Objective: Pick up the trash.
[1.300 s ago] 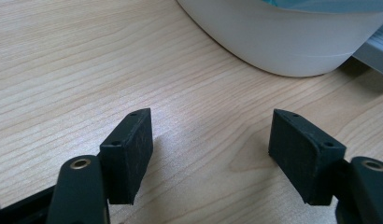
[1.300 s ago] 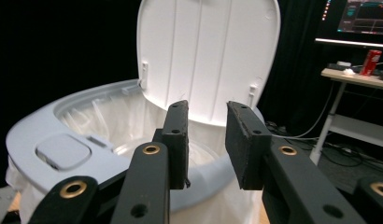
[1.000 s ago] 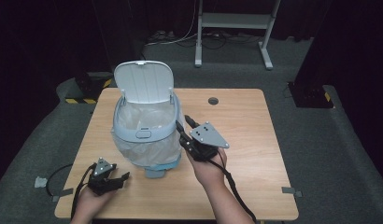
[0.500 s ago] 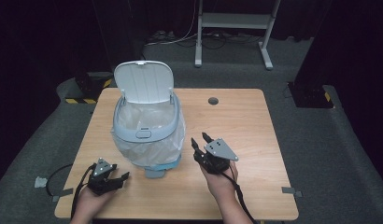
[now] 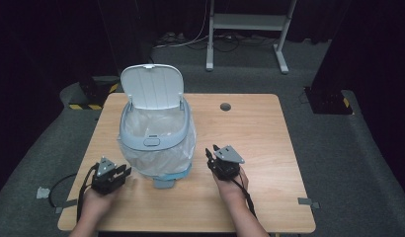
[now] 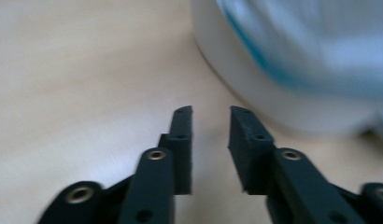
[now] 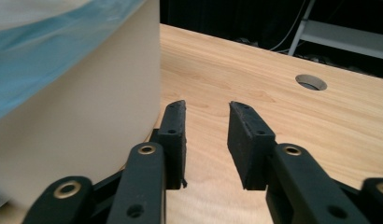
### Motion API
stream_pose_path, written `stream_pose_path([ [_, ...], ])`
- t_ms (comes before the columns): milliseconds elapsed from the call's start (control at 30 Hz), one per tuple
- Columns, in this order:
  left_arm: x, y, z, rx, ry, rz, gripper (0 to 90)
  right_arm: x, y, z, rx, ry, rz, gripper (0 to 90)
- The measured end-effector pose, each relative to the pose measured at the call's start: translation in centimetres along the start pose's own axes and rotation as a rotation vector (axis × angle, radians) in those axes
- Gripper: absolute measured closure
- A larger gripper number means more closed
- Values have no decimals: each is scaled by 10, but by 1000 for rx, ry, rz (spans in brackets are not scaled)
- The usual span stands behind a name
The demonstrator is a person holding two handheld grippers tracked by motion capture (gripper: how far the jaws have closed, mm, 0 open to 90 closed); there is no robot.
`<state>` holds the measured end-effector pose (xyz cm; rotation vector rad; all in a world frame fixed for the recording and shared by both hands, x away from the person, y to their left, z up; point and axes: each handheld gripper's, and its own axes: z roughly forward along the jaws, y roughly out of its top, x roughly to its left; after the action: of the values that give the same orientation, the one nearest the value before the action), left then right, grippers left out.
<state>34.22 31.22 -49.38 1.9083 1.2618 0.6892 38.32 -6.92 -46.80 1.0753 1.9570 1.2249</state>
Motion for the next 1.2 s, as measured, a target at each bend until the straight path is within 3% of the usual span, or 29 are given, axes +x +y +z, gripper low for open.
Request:
stream_pose_path([
  [167, 11, 32, 11, -56, 22, -36, 805, 3, 12, 19, -4, -6, -15, 762],
  [367, 20, 49, 20, -91, 7, -90, 844, 10, 24, 34, -15, 3, -29, 806],
  [733, 11, 61, 27, -117, -53, -93, 896, 20, 34, 42, -15, 24, -38, 826],
  [800, 8, 63, 27, -127, -40, -92, 897, 23, 35, 43, -11, 36, -34, 827],
  [933, 9, 62, 27, -129, -55, -98, 898, 31, 37, 43, -13, 62, -52, 832],
  [1033, 7, 62, 26, -130, -54, -97, 899, 35, 38, 42, -13, 58, -55, 894],
  [1200, 1, 60, 25, -138, -71, -97, 899, 33, 35, 37, -13, 50, -58, 900],
])
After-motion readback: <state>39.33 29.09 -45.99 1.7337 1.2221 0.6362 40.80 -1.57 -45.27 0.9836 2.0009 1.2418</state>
